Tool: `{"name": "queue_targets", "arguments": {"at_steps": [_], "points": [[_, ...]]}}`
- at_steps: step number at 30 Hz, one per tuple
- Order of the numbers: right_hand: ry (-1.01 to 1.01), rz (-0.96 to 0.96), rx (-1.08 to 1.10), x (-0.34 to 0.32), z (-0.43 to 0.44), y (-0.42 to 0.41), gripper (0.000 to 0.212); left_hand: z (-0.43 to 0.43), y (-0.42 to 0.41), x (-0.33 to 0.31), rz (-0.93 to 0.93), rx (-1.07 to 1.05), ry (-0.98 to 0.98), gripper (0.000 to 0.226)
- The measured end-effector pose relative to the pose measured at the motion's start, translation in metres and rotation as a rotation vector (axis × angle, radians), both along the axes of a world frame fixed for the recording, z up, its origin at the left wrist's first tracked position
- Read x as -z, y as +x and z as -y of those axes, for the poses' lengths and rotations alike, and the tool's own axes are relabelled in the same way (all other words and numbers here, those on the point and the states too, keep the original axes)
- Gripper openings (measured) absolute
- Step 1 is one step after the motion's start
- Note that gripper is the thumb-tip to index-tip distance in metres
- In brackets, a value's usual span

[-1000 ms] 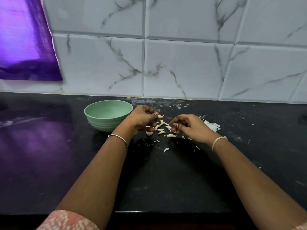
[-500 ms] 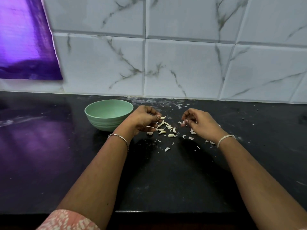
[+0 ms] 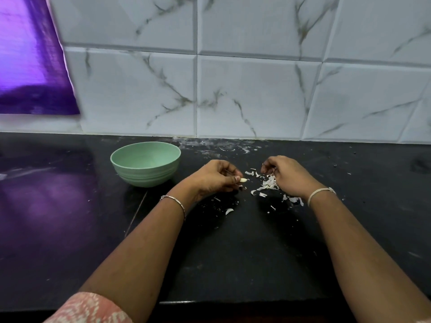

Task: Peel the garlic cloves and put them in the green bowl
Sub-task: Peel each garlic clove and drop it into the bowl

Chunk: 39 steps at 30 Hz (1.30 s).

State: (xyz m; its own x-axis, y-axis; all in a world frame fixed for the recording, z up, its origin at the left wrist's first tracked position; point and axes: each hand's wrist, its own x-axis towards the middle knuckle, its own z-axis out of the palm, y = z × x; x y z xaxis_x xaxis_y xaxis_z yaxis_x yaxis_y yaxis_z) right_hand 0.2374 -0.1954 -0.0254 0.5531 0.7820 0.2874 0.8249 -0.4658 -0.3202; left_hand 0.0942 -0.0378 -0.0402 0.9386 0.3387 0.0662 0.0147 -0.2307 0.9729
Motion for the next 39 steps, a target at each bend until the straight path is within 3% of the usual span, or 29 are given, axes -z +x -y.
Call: {"name": "queue_targets", "arguments": {"at_steps": [3, 6, 9, 11, 16, 23, 28, 34, 39], "points": [[-0.057, 0.026, 0.024, 0.000, 0.002, 0.003, 0.038, -0.001, 0.000, -0.001, 0.051, -0.074, -0.034, 0.012], [0.099, 0.034, -0.001, -0.002, -0.001, -0.002, 0.026, -0.003, 0.000, -0.003, 0.090, -0.101, -0.065, 0.011], [0.354, -0.281, -0.203, -0.007, -0.008, -0.022, 0.027, -0.003, 0.000, -0.003, 0.108, -0.101, -0.112, 0.009], [0.381, -0.417, -0.313, -0.004, -0.013, -0.031, 0.028, -0.002, -0.002, -0.004, 0.126, -0.084, -0.181, 0.007], [0.415, -0.305, -0.243, 0.006, -0.023, -0.033, 0.017, -0.004, -0.005, -0.005, 0.042, -0.043, -0.219, 0.007], [0.181, -0.282, -0.258, 0.003, -0.015, -0.029, 0.007, -0.007, -0.006, -0.006, -0.041, -0.205, 0.074, 0.019], [0.070, -0.494, -0.333, -0.004, -0.011, -0.026, 0.014, -0.012, -0.007, -0.003, -0.017, -0.273, 0.136, 0.016], [-0.166, -0.442, -0.348, -0.009, -0.015, -0.028, 0.014, -0.014, -0.006, -0.001, -0.003, -0.273, 0.087, 0.019], [-0.258, -0.267, -0.319, -0.025, -0.017, -0.038, 0.011, -0.020, -0.004, 0.005, -0.003, -0.261, 0.115, 0.022]]}}
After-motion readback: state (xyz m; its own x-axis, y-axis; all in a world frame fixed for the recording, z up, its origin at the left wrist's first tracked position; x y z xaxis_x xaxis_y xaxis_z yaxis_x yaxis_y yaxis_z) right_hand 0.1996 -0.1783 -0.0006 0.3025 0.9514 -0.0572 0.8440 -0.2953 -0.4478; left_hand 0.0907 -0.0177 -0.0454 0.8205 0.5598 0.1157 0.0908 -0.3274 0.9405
